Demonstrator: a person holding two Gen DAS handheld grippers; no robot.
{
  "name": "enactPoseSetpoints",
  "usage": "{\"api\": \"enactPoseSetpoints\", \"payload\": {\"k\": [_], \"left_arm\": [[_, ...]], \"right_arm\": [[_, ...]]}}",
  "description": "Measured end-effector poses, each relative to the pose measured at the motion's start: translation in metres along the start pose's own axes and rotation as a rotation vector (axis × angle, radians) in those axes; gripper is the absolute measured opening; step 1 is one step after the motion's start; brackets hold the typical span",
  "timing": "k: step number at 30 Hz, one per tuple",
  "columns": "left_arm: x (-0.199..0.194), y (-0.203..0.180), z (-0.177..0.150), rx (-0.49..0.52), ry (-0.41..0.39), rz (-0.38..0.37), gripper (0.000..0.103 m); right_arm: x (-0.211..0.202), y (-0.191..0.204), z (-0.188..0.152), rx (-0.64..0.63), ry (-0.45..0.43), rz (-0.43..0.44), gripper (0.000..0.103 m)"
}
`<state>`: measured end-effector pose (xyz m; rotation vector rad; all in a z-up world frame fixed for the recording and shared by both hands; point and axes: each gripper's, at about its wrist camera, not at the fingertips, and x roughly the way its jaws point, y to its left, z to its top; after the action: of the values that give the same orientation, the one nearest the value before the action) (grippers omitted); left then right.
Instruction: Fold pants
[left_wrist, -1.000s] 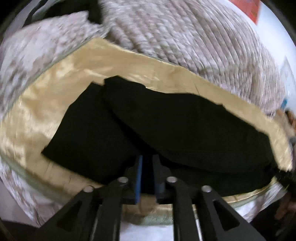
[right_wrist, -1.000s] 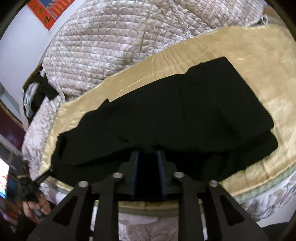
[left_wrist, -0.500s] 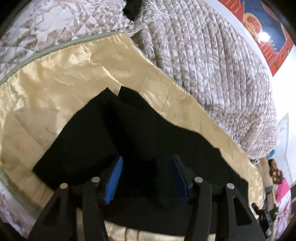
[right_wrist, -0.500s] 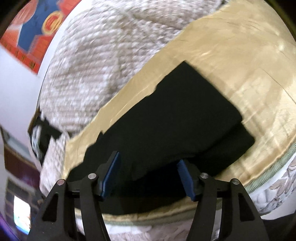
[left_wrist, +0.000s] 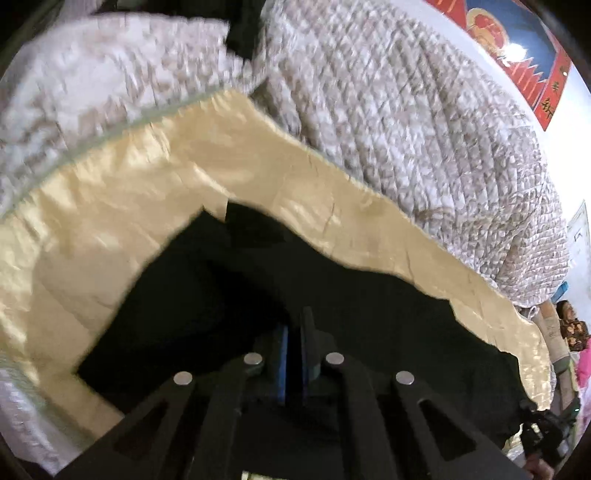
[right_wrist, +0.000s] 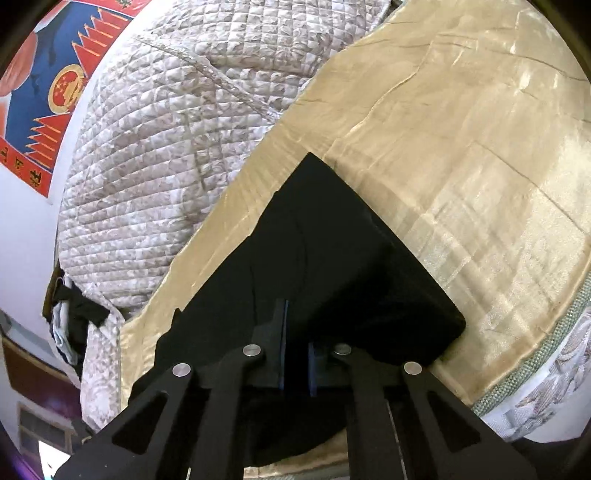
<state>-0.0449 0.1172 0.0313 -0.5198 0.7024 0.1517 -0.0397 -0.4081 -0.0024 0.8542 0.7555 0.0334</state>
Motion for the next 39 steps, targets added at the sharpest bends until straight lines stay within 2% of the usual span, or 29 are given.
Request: {"api": "enactPoseSetpoints", "payload": {"k": [3,5,7,8,12,16,18,20,23,25,27,29,32,33,34,36,39], "left_arm": [[-0.031,-0.003,-0.001,0.018,-0.063,0.066,0.007],[-0.046,0.004,-0.001,-0.015,-0.122,0.111,0.012],[-0.050,0.018,0.000,-0.051,-0.150,0.178,0.019],[-0.049,0.027,0.000,-0.079,-0.136,0.201,0.025],[-0.043,0.055,-0.008,-0.154,-0.067,0.209,0.027],[-0.033,0.059,-0.017,-0.163,0.001,0.187,0.035],[-0.029,0.057,-0.018,-0.156,0.023,0.161,0.046],[-0.027,0.053,-0.020,-0.136,0.025,0.147,0.050],[-0.023,0.046,-0.021,-0.088,0.026,0.181,0.050],[-0.017,0.034,-0.022,-0.002,0.026,0.243,0.049],[-0.012,0.022,-0.022,0.096,0.011,0.324,0.008],[-0.011,0.021,-0.020,0.104,0.013,0.322,0.007],[-0.037,0.022,-0.017,0.080,-0.084,0.354,0.008],[-0.042,0.023,-0.016,0.067,-0.100,0.359,0.013],[-0.045,0.026,-0.015,0.056,-0.106,0.390,0.012],[-0.047,0.034,-0.014,0.042,-0.115,0.505,0.012],[-0.048,0.053,-0.009,-0.047,-0.083,0.515,0.012]], "right_arm": [[-0.014,0.009,0.003,-0.019,-0.026,0.029,0.007],[-0.022,0.013,0.004,-0.031,-0.040,0.044,0.007],[-0.019,0.011,0.002,-0.046,-0.034,0.004,0.007],[-0.015,0.009,0.001,-0.048,-0.022,-0.017,0.007],[-0.004,-0.007,-0.002,0.011,0.032,-0.048,0.008],[-0.005,-0.004,-0.002,-0.011,0.022,-0.064,0.009],[-0.004,-0.006,-0.002,-0.004,0.027,-0.071,0.009],[-0.004,-0.007,-0.002,-0.005,0.028,-0.072,0.009],[-0.004,-0.007,-0.002,0.000,0.031,-0.071,0.009],[-0.004,-0.008,-0.003,0.002,0.034,-0.070,0.009],[-0.002,-0.007,-0.004,-0.006,0.039,-0.076,0.009],[-0.002,-0.007,-0.004,-0.005,0.041,-0.077,0.009],[-0.003,-0.008,-0.004,0.002,0.042,-0.073,0.009],[-0.003,-0.008,-0.003,0.003,0.043,-0.071,0.009],[-0.003,-0.008,-0.003,0.004,0.043,-0.070,0.009],[-0.005,-0.008,-0.003,0.004,0.041,-0.068,0.009],[-0.009,-0.006,-0.003,-0.001,0.032,-0.088,0.012]]}}
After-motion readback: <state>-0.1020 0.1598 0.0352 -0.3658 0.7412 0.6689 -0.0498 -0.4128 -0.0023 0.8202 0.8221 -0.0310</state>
